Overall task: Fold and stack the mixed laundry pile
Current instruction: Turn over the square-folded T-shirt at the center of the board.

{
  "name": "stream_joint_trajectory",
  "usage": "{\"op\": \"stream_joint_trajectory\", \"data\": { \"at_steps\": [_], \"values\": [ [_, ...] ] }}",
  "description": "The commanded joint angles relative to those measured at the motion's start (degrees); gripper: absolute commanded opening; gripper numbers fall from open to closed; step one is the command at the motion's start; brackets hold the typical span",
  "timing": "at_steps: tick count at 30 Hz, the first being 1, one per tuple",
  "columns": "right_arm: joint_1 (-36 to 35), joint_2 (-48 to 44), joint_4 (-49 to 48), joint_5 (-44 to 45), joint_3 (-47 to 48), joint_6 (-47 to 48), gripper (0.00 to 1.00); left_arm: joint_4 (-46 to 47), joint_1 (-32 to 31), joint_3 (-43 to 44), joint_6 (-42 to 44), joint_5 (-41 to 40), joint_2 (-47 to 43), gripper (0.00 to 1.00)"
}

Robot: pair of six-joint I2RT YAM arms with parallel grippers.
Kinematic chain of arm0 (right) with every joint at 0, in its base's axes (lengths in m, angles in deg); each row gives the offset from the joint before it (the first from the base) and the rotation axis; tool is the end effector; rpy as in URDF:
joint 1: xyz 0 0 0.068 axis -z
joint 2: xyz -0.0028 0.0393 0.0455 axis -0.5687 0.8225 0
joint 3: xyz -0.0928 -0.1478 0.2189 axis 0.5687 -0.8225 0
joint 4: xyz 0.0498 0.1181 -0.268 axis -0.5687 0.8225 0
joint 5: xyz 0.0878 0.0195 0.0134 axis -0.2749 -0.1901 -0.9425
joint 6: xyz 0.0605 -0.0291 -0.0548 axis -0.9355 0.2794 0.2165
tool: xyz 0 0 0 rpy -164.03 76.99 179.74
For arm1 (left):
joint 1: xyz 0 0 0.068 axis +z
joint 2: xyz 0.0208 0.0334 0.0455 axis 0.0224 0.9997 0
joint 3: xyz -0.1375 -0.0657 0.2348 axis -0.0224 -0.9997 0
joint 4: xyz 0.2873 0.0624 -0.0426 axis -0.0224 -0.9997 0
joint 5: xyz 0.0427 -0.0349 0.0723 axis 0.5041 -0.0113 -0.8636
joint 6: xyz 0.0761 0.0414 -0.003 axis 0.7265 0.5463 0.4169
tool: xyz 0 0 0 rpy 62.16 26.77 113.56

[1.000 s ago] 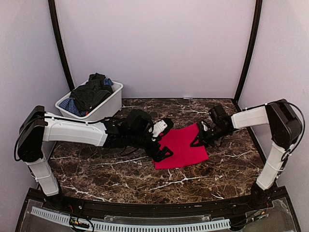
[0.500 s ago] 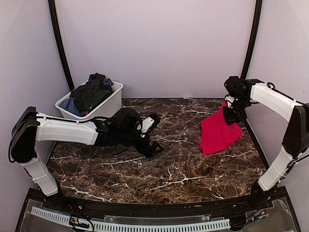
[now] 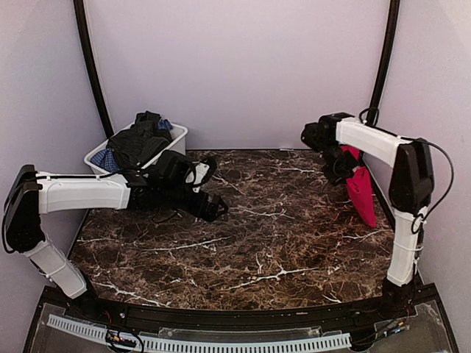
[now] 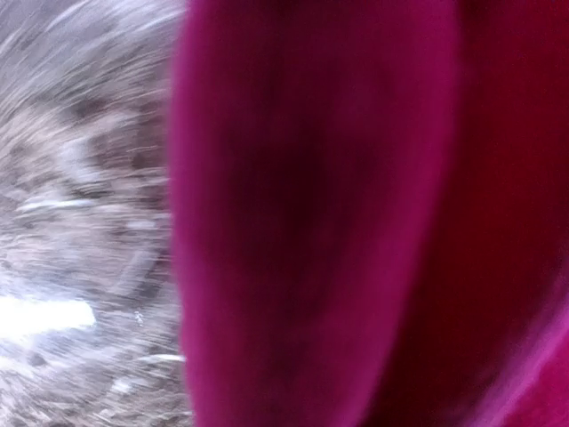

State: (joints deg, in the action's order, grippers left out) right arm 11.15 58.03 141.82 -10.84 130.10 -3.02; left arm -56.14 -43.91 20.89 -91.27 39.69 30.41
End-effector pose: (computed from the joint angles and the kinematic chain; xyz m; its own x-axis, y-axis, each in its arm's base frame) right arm 0.3957 0.1199 0.2521 -0.9637 -0.2065 -0.1691 -0.0645 0.7950 -0.6032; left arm 0.2901 -0.3025 0.2086 -0.5664 0.2574 -0.7829 0.6517 0.7214 -0.2343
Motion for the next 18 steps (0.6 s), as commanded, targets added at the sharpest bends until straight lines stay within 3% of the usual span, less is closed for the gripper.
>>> {"op": "stream_joint_trajectory", "data": {
  "at_steps": [1, 11, 12, 15, 18],
  "values": [
    [-11.3, 13.8, 1.1, -3.6, 3.7, -4.2, 0.00, -2.8, 4.1, -2.3, -4.8, 2.5, -7.7, 0.99],
    [-25.2, 30.6, -2.0, -22.4, 26.2, -4.6, 0.00, -4.5, 12.9, -6.1, -13.4, 6.2, -15.3, 0.99],
    [-25.8, 31.1, -3.2, -24.3, 28.0, -4.8, 0.06, -4.7, 13.2, -6.3, -13.7, 6.0, -15.7, 0.99],
    [-26.1, 30.9, -7.9, -35.4, 31.3, -5.3, 0.44, -5.6, 14.3, -6.4, -15.4, 4.5, -18.2, 0.99],
    [-26.1, 25.2, -17.8, -47.2, 29.1, -4.4, 0.67, -5.0, 15.2, -6.8, -17.3, 3.4, -20.4, 0.99]
  ]
}}
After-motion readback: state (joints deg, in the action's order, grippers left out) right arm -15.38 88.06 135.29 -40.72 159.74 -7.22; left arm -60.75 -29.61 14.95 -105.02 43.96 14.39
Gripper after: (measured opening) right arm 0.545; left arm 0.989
